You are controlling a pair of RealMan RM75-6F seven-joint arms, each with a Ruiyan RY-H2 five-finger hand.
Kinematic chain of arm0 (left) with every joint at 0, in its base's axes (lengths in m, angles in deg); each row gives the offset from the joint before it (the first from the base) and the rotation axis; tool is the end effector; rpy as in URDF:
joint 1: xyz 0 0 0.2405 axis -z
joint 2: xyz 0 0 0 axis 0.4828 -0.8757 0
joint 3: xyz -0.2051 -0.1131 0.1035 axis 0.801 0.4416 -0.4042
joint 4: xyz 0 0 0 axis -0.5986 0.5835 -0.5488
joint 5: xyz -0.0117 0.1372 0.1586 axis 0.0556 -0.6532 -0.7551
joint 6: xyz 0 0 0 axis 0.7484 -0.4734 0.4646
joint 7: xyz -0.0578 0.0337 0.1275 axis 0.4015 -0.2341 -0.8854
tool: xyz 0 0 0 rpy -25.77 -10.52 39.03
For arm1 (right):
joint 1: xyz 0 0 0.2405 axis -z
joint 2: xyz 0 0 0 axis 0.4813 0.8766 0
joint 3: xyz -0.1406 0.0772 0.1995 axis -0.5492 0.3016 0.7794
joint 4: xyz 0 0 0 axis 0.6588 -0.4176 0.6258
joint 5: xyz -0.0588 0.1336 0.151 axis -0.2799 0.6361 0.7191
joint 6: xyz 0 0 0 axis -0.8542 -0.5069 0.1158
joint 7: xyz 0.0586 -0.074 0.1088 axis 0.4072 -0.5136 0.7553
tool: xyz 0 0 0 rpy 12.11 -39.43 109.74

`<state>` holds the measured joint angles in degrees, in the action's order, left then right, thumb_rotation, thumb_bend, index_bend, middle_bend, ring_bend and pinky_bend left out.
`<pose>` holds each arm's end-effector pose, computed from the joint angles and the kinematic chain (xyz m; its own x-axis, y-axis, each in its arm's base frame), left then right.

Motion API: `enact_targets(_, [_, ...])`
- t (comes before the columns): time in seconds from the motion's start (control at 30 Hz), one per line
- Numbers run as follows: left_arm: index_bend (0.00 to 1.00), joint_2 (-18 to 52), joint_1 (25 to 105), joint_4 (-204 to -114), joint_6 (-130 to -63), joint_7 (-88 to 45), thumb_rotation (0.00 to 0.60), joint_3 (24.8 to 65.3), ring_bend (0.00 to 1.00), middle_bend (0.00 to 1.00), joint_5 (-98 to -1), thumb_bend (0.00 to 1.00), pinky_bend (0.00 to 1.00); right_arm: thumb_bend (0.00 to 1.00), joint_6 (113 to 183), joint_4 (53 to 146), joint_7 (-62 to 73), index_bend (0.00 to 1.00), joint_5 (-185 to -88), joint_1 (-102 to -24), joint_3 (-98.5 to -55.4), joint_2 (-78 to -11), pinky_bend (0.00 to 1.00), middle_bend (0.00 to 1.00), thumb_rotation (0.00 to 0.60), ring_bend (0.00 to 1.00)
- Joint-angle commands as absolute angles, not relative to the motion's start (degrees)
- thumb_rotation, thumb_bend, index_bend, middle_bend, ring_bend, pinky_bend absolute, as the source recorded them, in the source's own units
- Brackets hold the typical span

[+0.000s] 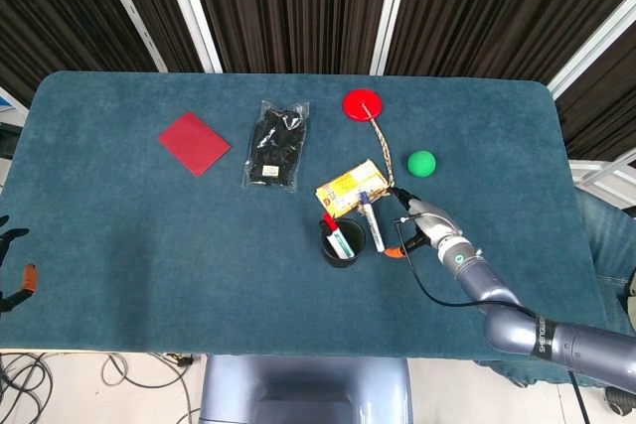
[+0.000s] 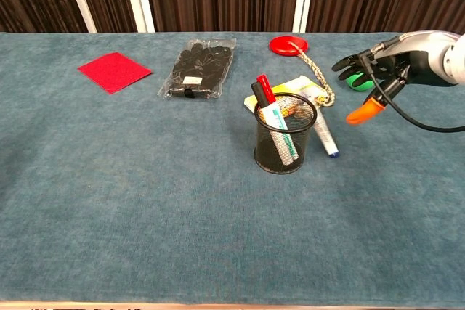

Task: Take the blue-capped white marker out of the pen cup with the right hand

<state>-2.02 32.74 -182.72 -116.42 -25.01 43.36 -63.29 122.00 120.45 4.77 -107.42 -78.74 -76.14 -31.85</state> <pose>-0.3217 0.1853 0.1679 0.3692 -0.0197 0.9291 0.9148 0.1840 -0.3596 -0.1632 -0.3670 0.0435 -0.0629 -0.5638 0.8235 -0.9969 0.0742 -0.0254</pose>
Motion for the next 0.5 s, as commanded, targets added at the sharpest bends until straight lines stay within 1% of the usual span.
enact_targets(0.03, [0.23,-2.01,32.73,-182.68,-116.46,-25.06,0.600,43.35,0.06,0.07,-63.29,0.45,0.05,0.20,125.95,122.40,4.81,0.00,-108.34,-77.95,-75.22,-30.91,0.20,0.00,0.600,0.00])
enact_targets(0.27, [0.23,-1.93,32.72,-182.62,-116.58,-25.31,0.600,43.29,0.06,0.07,-63.43,0.45,0.05,0.20,134.21,127.12,3.82,0.01,-114.85,-74.14,-74.90,-27.06,0.20,0.00,0.600,0.00])
enact_targets(0.4, [0.23,-1.80,32.68,-182.49,-116.89,-25.53,0.600,43.20,0.06,0.07,-63.80,0.45,0.05,0.20,142.98,129.93,0.95,0.01,-121.89,-69.70,-76.95,-24.58,0.20,0.00,0.600,0.00])
enact_targets(0.5, [0.23,-1.72,32.67,-182.46,-116.97,-25.68,0.600,43.16,0.06,0.07,-63.89,0.45,0.05,0.20,150.52,130.97,-2.15,0.01,-128.01,-65.64,-79.67,-24.05,0.20,0.00,0.600,0.00])
